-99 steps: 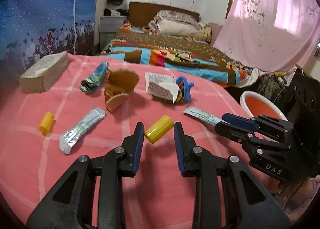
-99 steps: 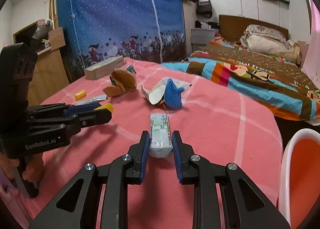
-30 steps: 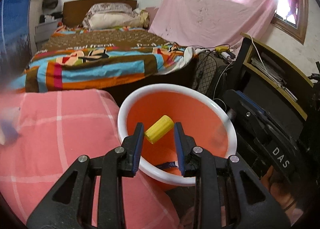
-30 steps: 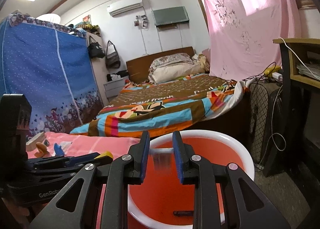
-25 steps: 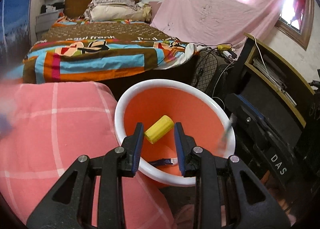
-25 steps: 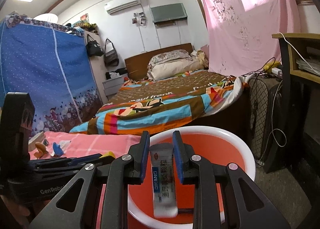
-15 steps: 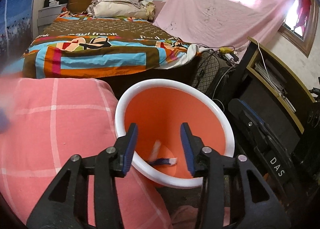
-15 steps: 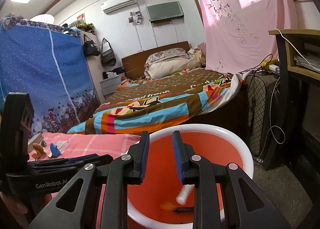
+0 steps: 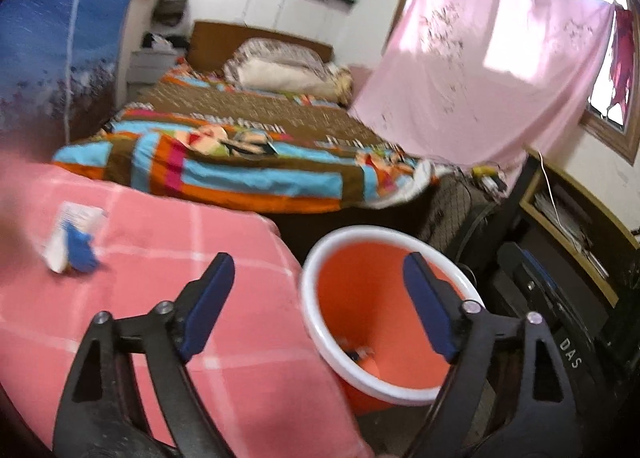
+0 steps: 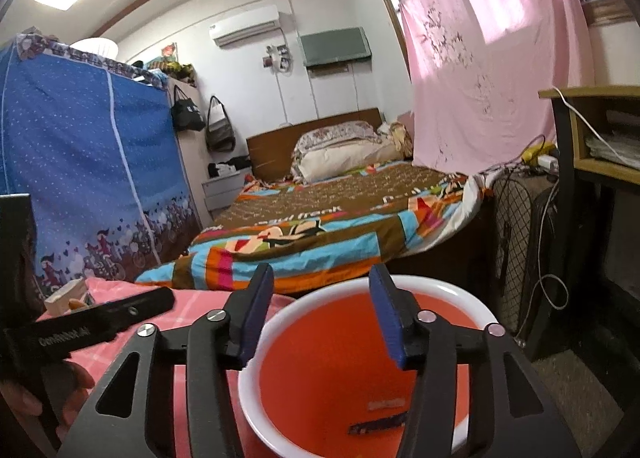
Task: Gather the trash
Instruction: 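Bring both tools back from the bucket to the bedspread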
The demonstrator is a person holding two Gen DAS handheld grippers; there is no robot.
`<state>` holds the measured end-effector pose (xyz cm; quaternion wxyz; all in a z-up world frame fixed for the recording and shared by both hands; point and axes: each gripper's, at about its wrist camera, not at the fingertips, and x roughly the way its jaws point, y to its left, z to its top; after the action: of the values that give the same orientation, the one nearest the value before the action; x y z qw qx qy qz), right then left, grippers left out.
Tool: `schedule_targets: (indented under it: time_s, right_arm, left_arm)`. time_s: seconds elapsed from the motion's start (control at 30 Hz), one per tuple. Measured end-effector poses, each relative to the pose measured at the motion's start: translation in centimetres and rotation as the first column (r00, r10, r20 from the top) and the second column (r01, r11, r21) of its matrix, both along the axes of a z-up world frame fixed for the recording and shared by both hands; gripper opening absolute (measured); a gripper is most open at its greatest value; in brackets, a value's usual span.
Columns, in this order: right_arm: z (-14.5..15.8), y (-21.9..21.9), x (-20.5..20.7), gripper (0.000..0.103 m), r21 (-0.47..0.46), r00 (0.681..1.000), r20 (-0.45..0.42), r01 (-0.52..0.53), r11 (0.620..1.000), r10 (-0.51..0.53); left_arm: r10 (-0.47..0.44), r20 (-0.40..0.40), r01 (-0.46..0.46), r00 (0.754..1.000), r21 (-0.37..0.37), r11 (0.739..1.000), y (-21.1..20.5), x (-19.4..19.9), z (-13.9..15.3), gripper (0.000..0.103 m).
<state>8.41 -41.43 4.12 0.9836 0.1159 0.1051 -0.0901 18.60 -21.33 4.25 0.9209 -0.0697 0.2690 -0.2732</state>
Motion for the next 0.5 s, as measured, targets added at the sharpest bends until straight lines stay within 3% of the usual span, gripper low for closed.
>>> schedule_targets:
  time_s: [0.07, 0.2, 0.27, 0.5]
  right_arm:
    - [0.3, 0.6, 0.0, 0.079, -0.010, 1.000, 0.022, 0.004, 1.000, -0.004]
    - [1.0, 1.8, 0.0, 0.085, -0.024, 0.997, 0.073, -0.007, 1.000, 0.009]
    - [1.2, 2.5, 0.1, 0.101, -0.033, 0.995, 0.100, -0.010, 0.999, 0.013]
    - [1.7, 5.1, 0.4, 0.103, -0.073, 0.979, 0.184, -0.078, 0.994, 0.090]
  left_arm:
    - [0.030, 0.036, -0.030, 0.999, -0.013, 0.999, 1.3, -0.2, 0.4, 0.102]
    - [0.104, 0.107, -0.100, 0.989, -0.040, 0.994, 4.0, -0.9, 1.0, 0.103]
    - [0.126, 0.129, -0.122, 0.984, -0.040, 0.992, 5.1, -1.2, 1.2, 0.103]
    - [0.219, 0.228, -0.216, 0.949, -0.040, 0.976, 9.0, -2.7, 1.7, 0.103]
